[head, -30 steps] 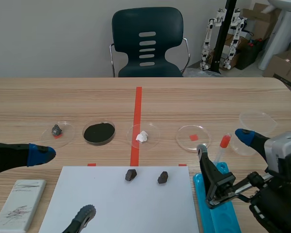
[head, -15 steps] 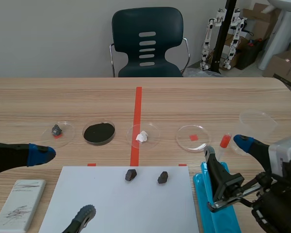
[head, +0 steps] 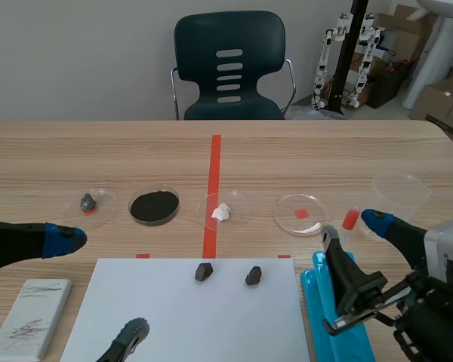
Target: Pick up the dropper by the top with the right hand
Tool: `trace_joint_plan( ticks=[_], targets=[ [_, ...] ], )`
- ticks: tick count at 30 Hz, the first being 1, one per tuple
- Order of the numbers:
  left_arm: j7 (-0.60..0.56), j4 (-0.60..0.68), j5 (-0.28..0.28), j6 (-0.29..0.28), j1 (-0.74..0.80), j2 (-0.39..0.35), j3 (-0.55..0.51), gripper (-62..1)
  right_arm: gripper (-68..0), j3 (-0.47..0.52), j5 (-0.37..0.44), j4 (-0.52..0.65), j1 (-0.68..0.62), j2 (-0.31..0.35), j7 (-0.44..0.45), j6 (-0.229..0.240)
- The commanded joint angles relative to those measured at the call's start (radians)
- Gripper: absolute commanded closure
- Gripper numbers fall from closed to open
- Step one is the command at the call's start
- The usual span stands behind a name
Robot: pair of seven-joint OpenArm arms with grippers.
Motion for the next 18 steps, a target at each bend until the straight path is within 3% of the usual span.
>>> trace_joint_plan(
  ticks=[1,9,18],
  targets=[
    [-0.014,0.003,-0.014,0.002,0.003,0.002,-0.002,-54.2,-33.1,0.008,0.010,0.013,0.000,0.013,0.015,0.000],
    [-0.014,0.003,-0.014,0.002,0.003,0.002,-0.002,-54.2,-31.5,0.009,0.011,0.013,0.000,0.013,0.007,-0.026],
    [-0.014,0.003,-0.014,0.002,0.003,0.002,-0.002,-54.2,-31.5,0.008,0.010,0.013,0.012,0.013,-0.009,-0.026]
  ],
)
